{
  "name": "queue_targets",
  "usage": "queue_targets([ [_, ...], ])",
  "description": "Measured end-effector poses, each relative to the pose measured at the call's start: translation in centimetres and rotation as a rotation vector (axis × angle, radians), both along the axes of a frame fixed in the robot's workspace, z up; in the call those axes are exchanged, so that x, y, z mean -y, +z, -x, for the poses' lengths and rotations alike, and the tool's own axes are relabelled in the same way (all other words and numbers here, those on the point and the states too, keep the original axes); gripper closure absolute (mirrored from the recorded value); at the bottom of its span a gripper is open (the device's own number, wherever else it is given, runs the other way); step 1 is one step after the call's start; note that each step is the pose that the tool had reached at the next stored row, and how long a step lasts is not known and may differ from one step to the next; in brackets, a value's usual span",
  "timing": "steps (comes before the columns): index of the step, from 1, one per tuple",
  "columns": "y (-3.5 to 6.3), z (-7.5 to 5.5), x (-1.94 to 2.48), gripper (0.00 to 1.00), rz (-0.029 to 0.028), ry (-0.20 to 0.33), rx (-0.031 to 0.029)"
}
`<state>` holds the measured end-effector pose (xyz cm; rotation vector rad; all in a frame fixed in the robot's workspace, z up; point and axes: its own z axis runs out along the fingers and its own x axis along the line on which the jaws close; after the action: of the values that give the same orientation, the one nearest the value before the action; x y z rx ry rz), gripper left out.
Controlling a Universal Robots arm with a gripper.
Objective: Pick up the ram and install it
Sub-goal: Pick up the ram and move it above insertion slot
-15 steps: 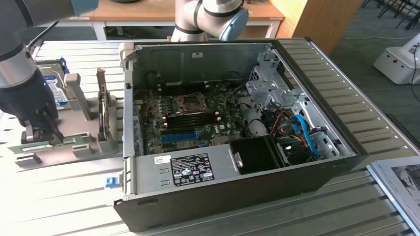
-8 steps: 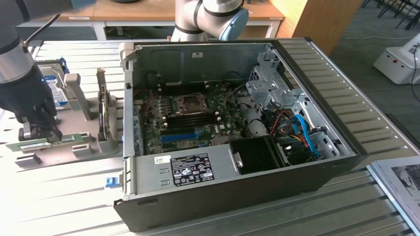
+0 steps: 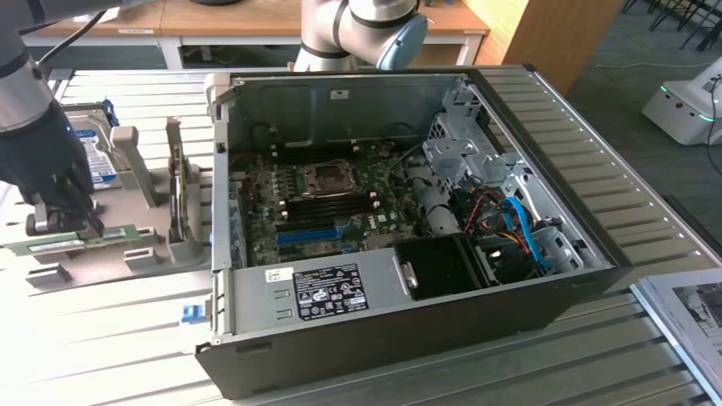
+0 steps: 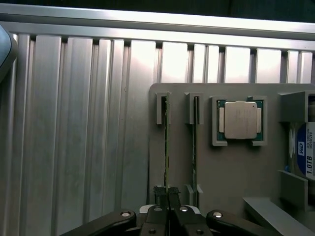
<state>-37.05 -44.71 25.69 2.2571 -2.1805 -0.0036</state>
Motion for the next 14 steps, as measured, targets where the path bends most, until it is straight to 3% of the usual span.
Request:
queue_targets([
  [14, 1.55, 0.0, 0.00, 0.89, 0.0000, 0.000, -0.0001],
])
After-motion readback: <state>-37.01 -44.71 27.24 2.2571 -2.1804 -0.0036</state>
